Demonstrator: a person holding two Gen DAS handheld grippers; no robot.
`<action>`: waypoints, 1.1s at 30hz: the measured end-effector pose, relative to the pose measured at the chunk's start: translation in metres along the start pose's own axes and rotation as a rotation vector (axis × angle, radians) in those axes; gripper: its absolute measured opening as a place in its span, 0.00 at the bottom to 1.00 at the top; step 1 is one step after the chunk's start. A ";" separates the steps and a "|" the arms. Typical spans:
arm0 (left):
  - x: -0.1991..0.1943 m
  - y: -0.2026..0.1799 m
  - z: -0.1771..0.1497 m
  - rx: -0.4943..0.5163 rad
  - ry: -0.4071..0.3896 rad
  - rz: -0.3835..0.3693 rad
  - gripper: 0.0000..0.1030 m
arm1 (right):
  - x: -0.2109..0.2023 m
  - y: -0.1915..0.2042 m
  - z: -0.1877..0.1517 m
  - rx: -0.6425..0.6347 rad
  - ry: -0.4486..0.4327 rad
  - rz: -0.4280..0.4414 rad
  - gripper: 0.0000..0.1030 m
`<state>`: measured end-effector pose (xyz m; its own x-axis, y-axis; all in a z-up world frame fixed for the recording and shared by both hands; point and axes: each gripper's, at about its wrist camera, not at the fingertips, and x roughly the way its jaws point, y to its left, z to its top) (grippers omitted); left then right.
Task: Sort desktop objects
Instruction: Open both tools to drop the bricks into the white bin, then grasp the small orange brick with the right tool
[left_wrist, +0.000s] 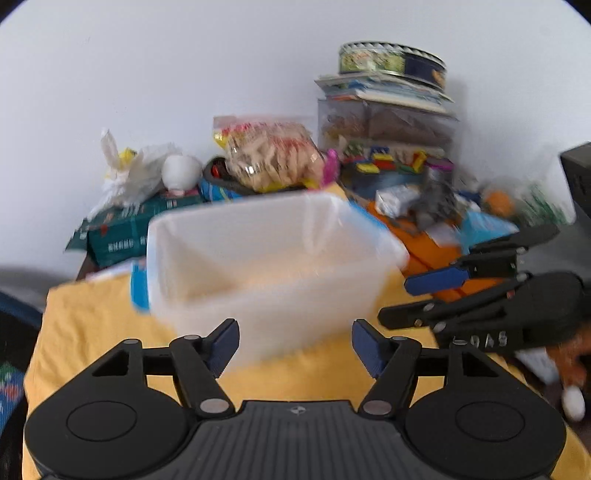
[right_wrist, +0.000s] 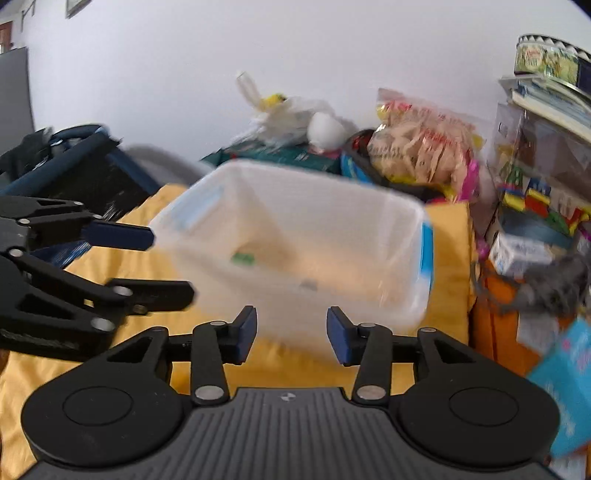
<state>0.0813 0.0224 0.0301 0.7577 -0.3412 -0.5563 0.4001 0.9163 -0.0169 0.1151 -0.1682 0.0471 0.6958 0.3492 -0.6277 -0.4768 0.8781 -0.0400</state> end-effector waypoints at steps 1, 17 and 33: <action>-0.007 -0.004 -0.011 0.009 0.017 -0.002 0.69 | -0.003 0.001 -0.010 -0.006 0.018 0.014 0.45; -0.043 -0.064 -0.121 0.091 0.261 -0.034 0.66 | -0.021 0.032 -0.127 0.122 0.294 0.150 0.29; -0.013 -0.046 -0.120 0.094 0.286 0.022 0.66 | -0.024 0.063 -0.138 -0.051 0.302 0.121 0.16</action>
<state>-0.0085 0.0101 -0.0612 0.5962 -0.2365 -0.7672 0.4412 0.8949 0.0670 -0.0058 -0.1661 -0.0482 0.4454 0.3304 -0.8321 -0.5779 0.8160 0.0147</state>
